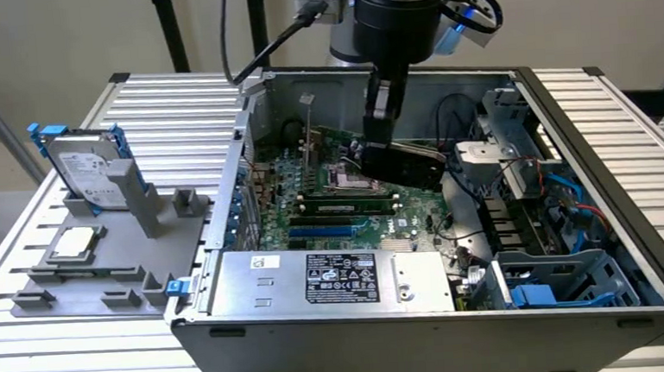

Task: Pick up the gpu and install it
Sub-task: 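Insert the gpu into the slot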

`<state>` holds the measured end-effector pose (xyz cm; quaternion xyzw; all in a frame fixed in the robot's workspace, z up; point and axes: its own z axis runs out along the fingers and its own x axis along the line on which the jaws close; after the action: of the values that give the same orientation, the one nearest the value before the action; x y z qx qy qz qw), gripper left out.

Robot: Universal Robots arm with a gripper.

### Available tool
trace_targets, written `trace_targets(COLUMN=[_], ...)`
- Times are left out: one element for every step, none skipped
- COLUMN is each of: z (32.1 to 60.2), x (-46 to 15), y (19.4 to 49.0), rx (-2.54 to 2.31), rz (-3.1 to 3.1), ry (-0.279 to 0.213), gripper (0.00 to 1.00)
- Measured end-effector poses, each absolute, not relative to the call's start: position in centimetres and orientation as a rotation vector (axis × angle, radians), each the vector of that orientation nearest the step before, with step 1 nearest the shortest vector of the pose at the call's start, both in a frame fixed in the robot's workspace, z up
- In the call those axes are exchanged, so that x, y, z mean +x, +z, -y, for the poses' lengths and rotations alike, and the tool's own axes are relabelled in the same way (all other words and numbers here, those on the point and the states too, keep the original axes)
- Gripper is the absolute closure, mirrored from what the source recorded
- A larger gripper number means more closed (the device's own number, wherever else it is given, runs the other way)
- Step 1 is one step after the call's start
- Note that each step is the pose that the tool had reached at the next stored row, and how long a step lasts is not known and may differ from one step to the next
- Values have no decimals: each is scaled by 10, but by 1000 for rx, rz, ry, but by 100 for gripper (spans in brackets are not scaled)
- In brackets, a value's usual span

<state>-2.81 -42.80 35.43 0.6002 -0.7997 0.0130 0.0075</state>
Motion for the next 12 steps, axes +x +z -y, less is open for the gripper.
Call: trace_targets(z=[428,428,428,428,428,428,428,428,428,428,428,428], x=[-28,-28,-28,-28,-28,-28,-28,-28,-29,-29,-30,-32], y=[353,353,352,351,350,349,347,346,344,343,341,339], rx=[1900,1922,1945,1967,1989,2011,2035,2056,2071,2082,2090,2095], rz=[2484,2467,2450,2433,2416,2398,2379,2362,2349,2340,2334,2329], ry=[41,42,43,43,44,45,45,46,46,45,45,45], gripper=[74,74,74,74,74,74,74,74,74,74,74,74])
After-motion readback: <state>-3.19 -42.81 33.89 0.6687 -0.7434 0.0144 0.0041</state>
